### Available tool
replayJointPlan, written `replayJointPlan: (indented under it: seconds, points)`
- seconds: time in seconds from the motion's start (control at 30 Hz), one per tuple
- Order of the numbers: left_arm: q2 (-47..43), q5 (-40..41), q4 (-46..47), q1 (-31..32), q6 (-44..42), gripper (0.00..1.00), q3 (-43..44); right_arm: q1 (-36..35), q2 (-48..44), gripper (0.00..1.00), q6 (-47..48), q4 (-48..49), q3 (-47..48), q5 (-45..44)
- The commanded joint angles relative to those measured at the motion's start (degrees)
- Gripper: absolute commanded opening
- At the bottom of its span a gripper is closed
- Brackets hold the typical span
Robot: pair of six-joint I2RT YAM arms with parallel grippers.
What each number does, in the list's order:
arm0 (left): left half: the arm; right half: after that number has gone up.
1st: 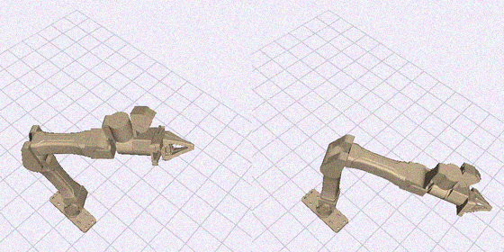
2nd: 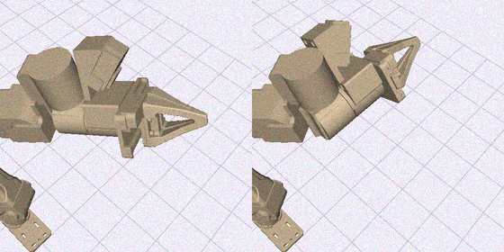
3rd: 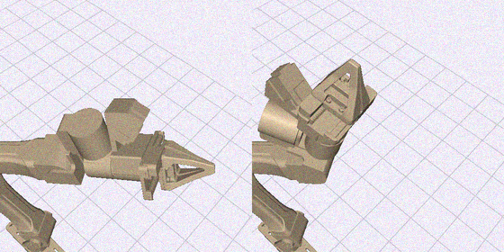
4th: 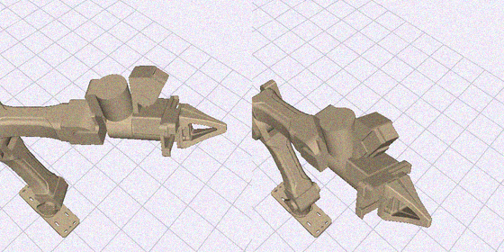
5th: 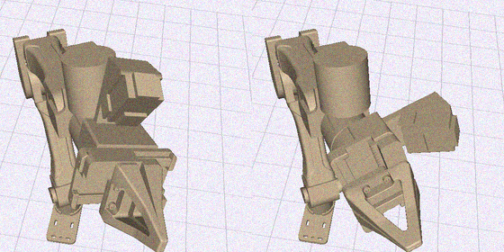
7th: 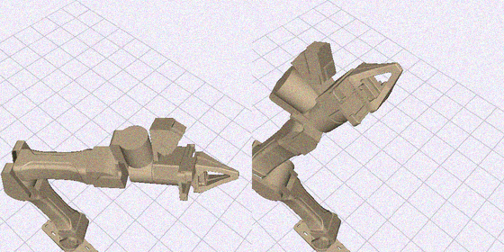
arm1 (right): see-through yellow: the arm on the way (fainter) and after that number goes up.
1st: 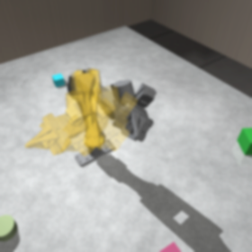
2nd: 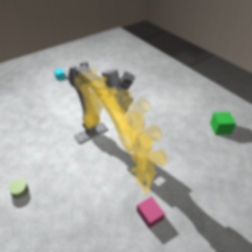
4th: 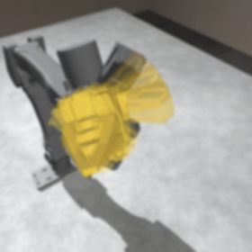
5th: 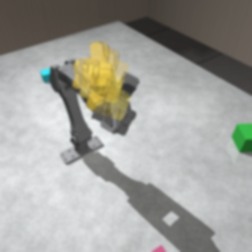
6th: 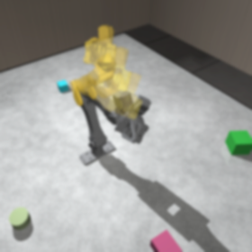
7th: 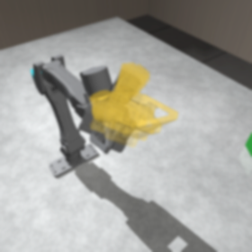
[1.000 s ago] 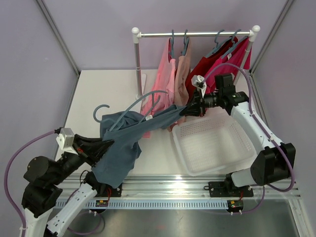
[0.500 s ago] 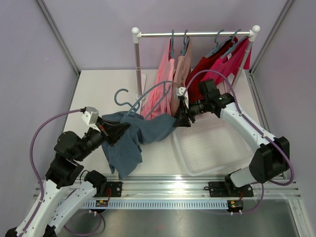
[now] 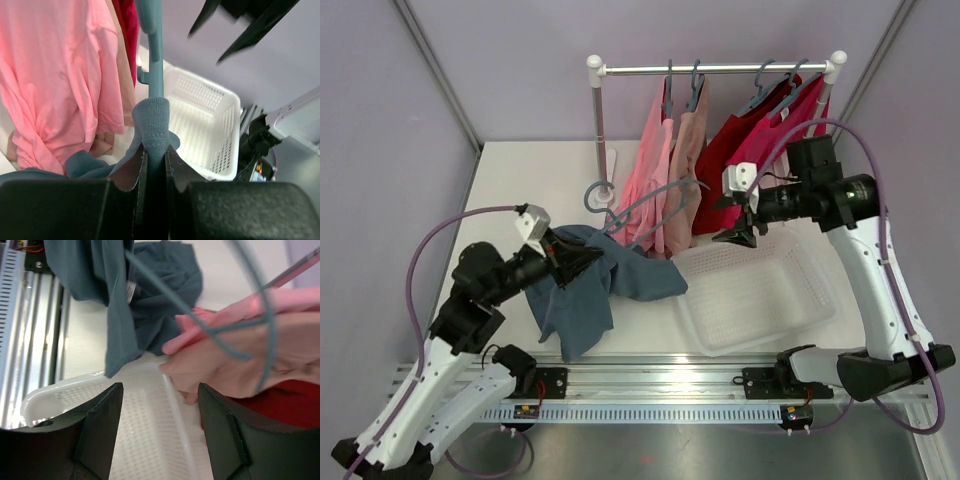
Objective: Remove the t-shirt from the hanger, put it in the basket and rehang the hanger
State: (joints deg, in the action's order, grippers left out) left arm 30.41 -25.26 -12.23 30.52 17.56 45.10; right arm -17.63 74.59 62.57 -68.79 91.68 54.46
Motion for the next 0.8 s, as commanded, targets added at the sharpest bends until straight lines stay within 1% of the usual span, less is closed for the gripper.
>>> replayJointPlan:
  seconds: [0.0, 0.03, 0.07, 0.1, 0.17, 0.27, 0.43, 0.5, 0.6, 0.7, 0.73, 0.77]
  points:
    - [7.17, -7.95, 4.76, -0.11, -5.16, 0.0, 4.19, 1.37, -2.6, 0.69, 6.96, -16.19, 8.77, 0.83]
    - [8.6, -9.71, 4.67, -0.03, -6.13, 0.0, 4.55, 1.37, -2.69, 0.7, 6.69, -16.72, 10.17, 1.09]
    - [9.83, -13.21, 4.58, -0.11, -8.05, 0.0, 5.17, 1.37, -2.52, 0.7, 6.43, -17.51, 12.54, 1.96]
    - [12.62, -14.98, 4.23, -0.11, -8.94, 0.0, 6.22, 1.28, -1.91, 0.71, 5.91, -17.6, 13.34, 2.58]
    - [15.1, -19.19, 3.79, -0.03, -10.96, 0.0, 7.54, 1.37, -0.76, 0.72, 5.55, -17.69, 14.31, 4.07]
    - [18.27, -22.37, 3.18, -0.03, -12.2, 0.0, 9.65, 1.02, 3.97, 0.71, 4.85, -17.6, 14.49, 4.52]
    - [20.12, -24.58, 2.82, -0.03, -12.46, 0.0, 11.32, -2.93, 8.11, 0.72, 1.69, -17.34, 13.79, 3.56]
    - [20.12, -25.37, 2.91, -0.03, -12.38, 0.0, 11.5, -5.12, 8.03, 0.72, -1.9, -13.57, 12.13, 2.24]
    - [20.21, -25.98, 3.18, -0.03, -12.11, 0.0, 11.41, -6.01, 7.42, 0.71, -5.68, -7.51, 9.31, -0.49]
    - [20.04, -25.46, 2.74, -0.03, -12.38, 0.0, 11.41, -6.28, 7.85, 0.67, -6.14, -5.82, 8.87, -1.46]
    - [19.95, -24.94, 2.65, -0.03, -12.55, 0.0, 11.32, -6.37, 7.85, 0.6, -6.05, -5.91, 8.78, -1.02]
    - [19.95, -24.49, 2.56, -0.03, -12.9, 0.0, 11.32, -6.37, 7.94, 0.54, -5.79, -6.17, 8.69, -0.58]
